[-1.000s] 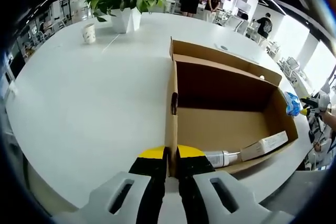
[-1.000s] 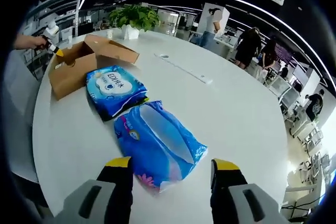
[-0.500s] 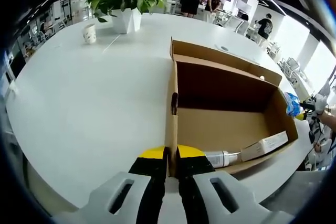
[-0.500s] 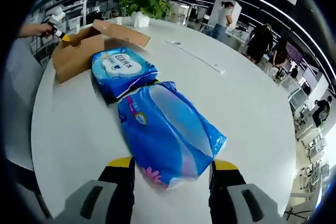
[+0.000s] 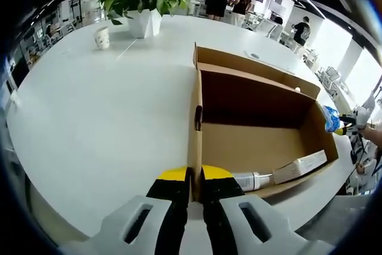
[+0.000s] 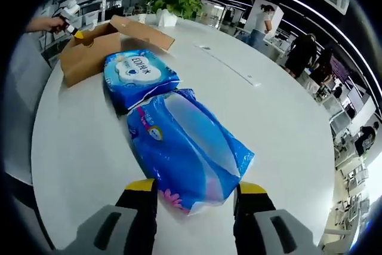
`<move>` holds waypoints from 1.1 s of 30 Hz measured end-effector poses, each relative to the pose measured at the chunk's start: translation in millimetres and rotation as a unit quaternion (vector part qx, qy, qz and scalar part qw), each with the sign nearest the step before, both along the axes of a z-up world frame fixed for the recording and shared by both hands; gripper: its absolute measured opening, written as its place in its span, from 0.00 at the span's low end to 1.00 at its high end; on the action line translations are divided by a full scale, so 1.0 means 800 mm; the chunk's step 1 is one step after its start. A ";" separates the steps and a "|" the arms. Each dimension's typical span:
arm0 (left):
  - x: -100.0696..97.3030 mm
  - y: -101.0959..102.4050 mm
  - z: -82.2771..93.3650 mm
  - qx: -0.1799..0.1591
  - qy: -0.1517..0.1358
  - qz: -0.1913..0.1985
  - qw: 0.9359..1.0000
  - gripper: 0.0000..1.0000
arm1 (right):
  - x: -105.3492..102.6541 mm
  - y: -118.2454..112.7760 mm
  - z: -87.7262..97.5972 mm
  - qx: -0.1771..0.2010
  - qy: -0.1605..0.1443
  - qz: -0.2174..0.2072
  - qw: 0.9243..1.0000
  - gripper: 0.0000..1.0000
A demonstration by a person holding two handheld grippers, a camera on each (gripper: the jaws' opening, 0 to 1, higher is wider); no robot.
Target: Operate the shoe box by opening the lid, removing the specified soft item, and placing it in the target area until the item is outside and the box remains undamaged.
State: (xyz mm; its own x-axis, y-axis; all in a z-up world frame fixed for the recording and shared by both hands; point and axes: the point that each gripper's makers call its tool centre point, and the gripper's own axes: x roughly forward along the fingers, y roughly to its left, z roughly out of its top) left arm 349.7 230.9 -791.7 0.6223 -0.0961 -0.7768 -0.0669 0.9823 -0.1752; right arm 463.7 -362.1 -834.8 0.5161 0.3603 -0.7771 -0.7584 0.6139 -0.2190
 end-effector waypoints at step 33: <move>0.006 -0.001 0.003 0.052 -0.019 -0.059 0.997 0.05 | -0.038 0.021 0.053 0.007 -0.032 -0.011 0.999 0.53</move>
State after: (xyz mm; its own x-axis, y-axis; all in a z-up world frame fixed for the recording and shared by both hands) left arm 354.8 230.0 -789.4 0.6404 -0.0915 -0.7626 0.0557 0.9958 -0.0726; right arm 433.2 -344.9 -792.2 0.5726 0.3589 -0.7371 -0.7289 0.6345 -0.2572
